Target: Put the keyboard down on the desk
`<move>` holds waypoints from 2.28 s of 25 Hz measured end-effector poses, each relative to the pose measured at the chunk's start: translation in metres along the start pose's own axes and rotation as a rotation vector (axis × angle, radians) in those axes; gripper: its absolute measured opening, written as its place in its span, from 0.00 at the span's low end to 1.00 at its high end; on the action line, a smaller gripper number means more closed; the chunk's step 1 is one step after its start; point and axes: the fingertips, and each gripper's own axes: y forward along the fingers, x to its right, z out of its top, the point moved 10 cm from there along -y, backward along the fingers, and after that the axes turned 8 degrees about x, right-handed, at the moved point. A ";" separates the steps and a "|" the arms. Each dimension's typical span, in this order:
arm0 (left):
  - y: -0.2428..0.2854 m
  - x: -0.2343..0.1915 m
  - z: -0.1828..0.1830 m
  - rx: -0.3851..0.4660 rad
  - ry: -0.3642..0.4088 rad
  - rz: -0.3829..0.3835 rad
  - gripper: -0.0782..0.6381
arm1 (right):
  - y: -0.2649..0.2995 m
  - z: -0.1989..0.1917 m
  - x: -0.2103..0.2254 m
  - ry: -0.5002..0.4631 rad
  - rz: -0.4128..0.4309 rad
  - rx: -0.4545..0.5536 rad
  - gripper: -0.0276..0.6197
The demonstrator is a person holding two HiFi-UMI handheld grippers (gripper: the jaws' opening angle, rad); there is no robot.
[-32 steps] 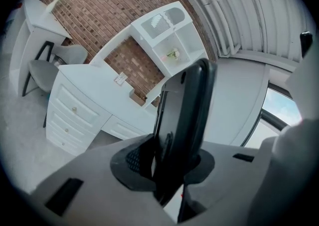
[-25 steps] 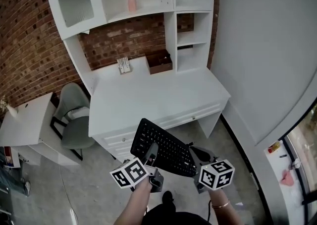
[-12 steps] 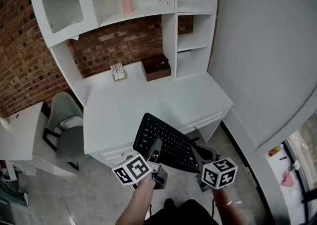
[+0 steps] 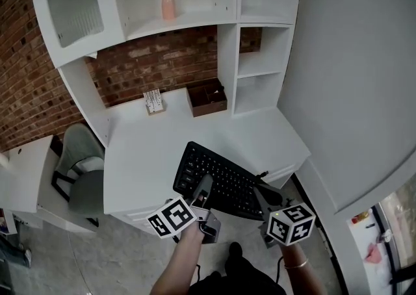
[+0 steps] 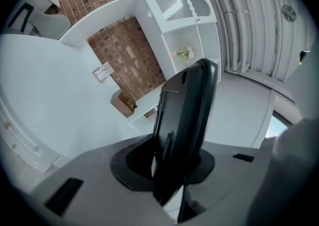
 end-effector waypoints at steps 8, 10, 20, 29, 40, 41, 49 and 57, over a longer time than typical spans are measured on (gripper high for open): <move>0.063 0.003 0.023 0.116 -0.021 0.021 0.22 | 0.058 0.036 0.054 -0.002 0.093 0.005 0.05; 0.075 0.003 0.030 0.154 -0.030 0.033 0.22 | 0.072 0.044 0.065 -0.003 0.115 0.003 0.05; 0.091 -0.021 0.067 0.391 -0.065 0.152 0.22 | 0.150 0.058 0.089 -0.003 0.274 -0.039 0.05; 0.081 -0.067 0.111 0.494 -0.056 0.266 0.22 | 0.230 0.050 0.062 0.006 0.383 -0.082 0.05; 0.080 -0.144 0.143 0.524 -0.170 0.332 0.22 | 0.300 0.032 0.044 0.014 0.401 -0.152 0.05; 0.081 -0.150 0.144 0.522 -0.185 0.341 0.22 | 0.304 0.030 0.044 0.015 0.399 -0.161 0.05; 0.084 -0.198 0.145 0.504 -0.269 0.378 0.22 | 0.330 0.014 0.036 0.018 0.385 -0.213 0.05; 0.085 -0.239 0.144 0.451 -0.307 0.456 0.22 | 0.340 -0.002 0.025 0.022 0.376 -0.253 0.05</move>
